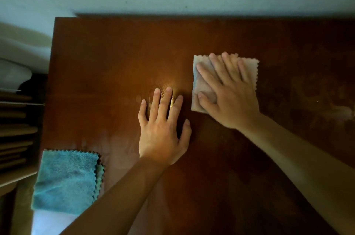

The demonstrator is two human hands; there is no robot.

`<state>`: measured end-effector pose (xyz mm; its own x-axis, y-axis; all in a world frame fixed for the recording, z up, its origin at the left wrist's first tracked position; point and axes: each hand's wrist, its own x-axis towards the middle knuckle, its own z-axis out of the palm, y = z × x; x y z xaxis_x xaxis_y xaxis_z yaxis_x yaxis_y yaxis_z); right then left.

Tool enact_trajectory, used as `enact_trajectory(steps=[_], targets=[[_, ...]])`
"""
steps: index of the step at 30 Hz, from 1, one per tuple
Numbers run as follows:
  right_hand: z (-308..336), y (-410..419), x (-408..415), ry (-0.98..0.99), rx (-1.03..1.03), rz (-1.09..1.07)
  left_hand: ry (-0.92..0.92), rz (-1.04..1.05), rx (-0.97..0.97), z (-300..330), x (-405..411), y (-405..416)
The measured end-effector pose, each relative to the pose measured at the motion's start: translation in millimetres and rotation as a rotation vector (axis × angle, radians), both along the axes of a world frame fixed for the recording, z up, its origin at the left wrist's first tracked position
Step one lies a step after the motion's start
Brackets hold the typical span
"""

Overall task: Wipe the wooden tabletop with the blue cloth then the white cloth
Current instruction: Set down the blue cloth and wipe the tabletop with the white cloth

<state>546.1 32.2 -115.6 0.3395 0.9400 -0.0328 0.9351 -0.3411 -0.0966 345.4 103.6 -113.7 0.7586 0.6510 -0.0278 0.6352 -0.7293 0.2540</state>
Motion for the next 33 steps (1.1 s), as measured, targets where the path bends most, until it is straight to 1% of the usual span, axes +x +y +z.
enact_trajectory(steps=[4,6,9,13,15,19,23,26,30,33], targets=[[5.6,39.3,46.2,-0.007,-0.016,-0.052,-0.022,-0.002,0.013,-0.3,-0.7,-1.9],[6.9,48.6,54.4,-0.006,-0.036,-0.067,-0.023,0.001,0.008,0.4,0.7,-1.1],[4.8,30.8,33.6,-0.011,-0.017,-0.081,-0.021,0.015,0.005,0.6,0.9,-0.3],[-1.2,-33.3,-27.3,0.022,0.005,-0.052,-0.035,0.01,-0.005,1.5,-0.3,-1.8],[-2.8,-49.7,-41.9,0.034,0.014,-0.027,-0.031,0.009,-0.01,0.8,-0.5,-1.2],[-1.1,-28.4,-15.3,0.006,-0.048,0.043,-0.049,0.013,-0.003,-1.9,-0.5,-0.9],[0.6,-9.1,0.7,0.012,-0.051,-0.006,-0.079,0.01,0.002,-2.6,-0.7,-1.4],[-1.3,-30.0,-28.6,0.022,-0.023,-0.057,-0.075,0.013,0.002,-2.2,-1.3,-1.5],[-6.1,-90.3,-93.5,0.054,0.104,-0.077,-0.071,0.01,-0.011,-3.4,-2.7,-0.6],[-6.6,-98.7,-96.1,0.054,0.12,-0.052,-0.066,0.008,-0.002,-2.6,-2.1,-1.4]])
